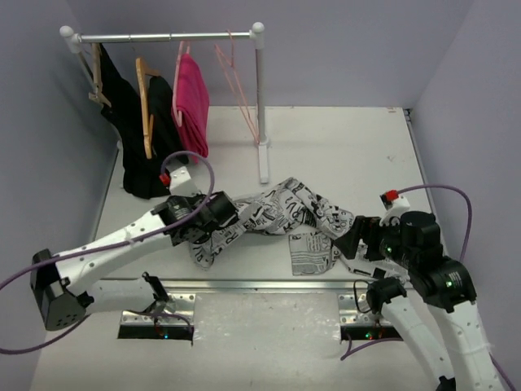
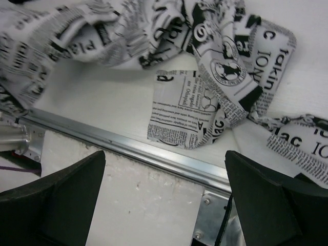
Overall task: Place the trousers on the hanger
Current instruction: Flatten out the trousers at the center of the board.
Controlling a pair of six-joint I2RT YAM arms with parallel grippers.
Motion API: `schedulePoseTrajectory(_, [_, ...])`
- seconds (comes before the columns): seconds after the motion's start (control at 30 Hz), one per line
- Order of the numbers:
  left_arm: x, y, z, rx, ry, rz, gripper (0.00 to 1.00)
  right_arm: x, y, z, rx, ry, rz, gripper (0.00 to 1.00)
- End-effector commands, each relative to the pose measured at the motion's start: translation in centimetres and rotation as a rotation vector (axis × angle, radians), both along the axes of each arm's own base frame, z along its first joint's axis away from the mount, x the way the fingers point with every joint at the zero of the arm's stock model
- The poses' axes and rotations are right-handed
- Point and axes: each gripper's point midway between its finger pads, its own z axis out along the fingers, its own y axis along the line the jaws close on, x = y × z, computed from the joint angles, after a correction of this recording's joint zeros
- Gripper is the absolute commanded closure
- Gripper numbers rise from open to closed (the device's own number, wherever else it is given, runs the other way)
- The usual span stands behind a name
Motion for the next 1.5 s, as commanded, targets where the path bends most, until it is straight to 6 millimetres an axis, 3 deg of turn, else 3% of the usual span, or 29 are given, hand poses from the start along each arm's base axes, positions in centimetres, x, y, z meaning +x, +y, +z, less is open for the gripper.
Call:
schedulePoseTrajectory(0.0, [0.4,3.7,6.6,0.039,-0.141,-0.026,1.0,3.1,0.4,-2.9,-0.007,0.077,-0.058,0.01])
schedulePoseTrajectory(0.1, [0.9,3.0,8.8,0.022,-0.179,-0.104,1.0,4.2,0.8,-4.7,-0.022,0.117,-0.054,0.02])
schedulePoseTrajectory(0.13, [0.9,2.6,9.6,0.014,-0.181,-0.132,1.0,4.8,1.4,-6.2,-0.027,0.161,-0.024,0.05])
schedulePoseTrajectory(0.23, [0.9,2.3,10.4,0.018,-0.169,-0.154,1.0,6.2,1.6,-8.8,-0.085,0.239,-0.005,0.11])
schedulePoseTrajectory(0.4, [0.9,1.9,12.6,-0.017,-0.202,-0.193,1.0,6.3,4.0,-12.3,-0.075,0.354,0.146,0.23])
schedulePoseTrajectory(0.47, [0.9,1.6,13.6,-0.041,-0.224,-0.219,1.0,6.5,5.2,-12.7,-0.027,0.354,0.196,0.34])
schedulePoseTrajectory(0.5, [0.9,1.3,14.3,-0.055,-0.237,-0.232,1.0,6.8,5.4,-12.6,-0.019,0.349,0.205,0.44])
schedulePoseTrajectory(0.6, [0.7,0.6,15.5,-0.093,-0.252,-0.278,1.0,7.6,4.8,-11.9,-0.066,0.328,0.185,0.85])
schedulePoseTrajectory(0.63, [0.6,0.4,16.0,-0.102,-0.26,-0.292,1.0,8.1,4.2,-11.5,-0.098,0.31,0.156,1.0])
schedulePoseTrajectory(0.73, [0.3,0.4,16.8,-0.113,-0.277,-0.314,1.0,10.3,1.5,-8.5,-0.207,0.201,0.016,1.0])
schedulePoseTrajectory(0.9, [-0.3,-0.5,17.8,-0.166,-0.3,-0.387,1.0,13.4,-4.1,1.1,-0.413,0.006,-0.233,1.0])
schedulePoseTrajectory(0.97, [-0.5,-1.1,18.3,-0.195,-0.314,-0.425,1.0,14.6,-5.9,6.0,-0.476,-0.081,-0.315,1.0])
schedulePoseTrajectory(1.07, [-0.8,-1.9,18.5,-0.219,-0.324,-0.474,1.0,15.9,-6.3,11.8,-0.478,-0.206,-0.346,1.0])
schedulePoseTrajectory(1.13, [-0.9,-2.0,18.3,-0.219,-0.317,-0.482,1.0,16.4,-5.0,12.7,-0.437,-0.235,-0.291,1.0])
schedulePoseTrajectory(1.2, [-0.9,-1.7,18.1,-0.215,-0.317,-0.471,1.0,16.3,-2.2,10.1,-0.365,-0.153,-0.163,1.0])
schedulePoseTrajectory(1.33, [-1.2,-0.1,17.3,-0.206,-0.322,-0.402,1.0,12.1,2.2,0.1,-0.228,0.125,0.045,0.91])
schedulePoseTrajectory(1.4, [-1.4,0.8,16.8,-0.188,-0.314,-0.363,1.0,10.3,1.7,-4.4,-0.248,0.19,0.029,0.63])
schedulePoseTrajectory(1.47, [-1.5,1.7,16.8,-0.17,-0.313,-0.336,1.0,8.3,-0.3,-8.5,-0.308,0.259,-0.036,0.49])
